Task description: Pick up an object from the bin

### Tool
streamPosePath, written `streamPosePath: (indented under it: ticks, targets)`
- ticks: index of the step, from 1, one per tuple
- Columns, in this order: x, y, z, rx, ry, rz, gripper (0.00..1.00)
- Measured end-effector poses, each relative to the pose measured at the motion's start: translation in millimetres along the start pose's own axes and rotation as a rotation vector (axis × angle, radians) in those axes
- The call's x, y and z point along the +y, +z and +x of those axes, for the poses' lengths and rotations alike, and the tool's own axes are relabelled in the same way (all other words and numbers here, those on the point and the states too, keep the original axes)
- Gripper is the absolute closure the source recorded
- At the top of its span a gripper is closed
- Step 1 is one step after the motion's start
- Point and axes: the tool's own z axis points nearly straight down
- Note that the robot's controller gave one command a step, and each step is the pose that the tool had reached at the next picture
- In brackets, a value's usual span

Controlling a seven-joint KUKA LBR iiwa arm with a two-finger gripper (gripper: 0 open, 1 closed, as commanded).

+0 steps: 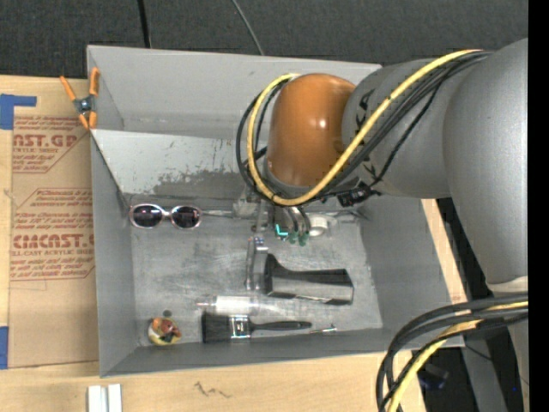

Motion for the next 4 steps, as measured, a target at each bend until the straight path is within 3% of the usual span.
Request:
streamPosePath:
  ticks: [1, 2, 3, 4]
  targets:
    - [-0.5, -4.0, -2.0, -0.007, 0.001, -0.001, 0.0]
    - [17.3, 42.0, 45.3, -0.015, -0.199, 0.001, 0.0]
    - [25.9, 54.2, 70.2, -0.004, -0.305, 0.001, 0.0]
    - [8.6, 36.7, 64.9, -0.006, -0.068, 0.0, 0.0]
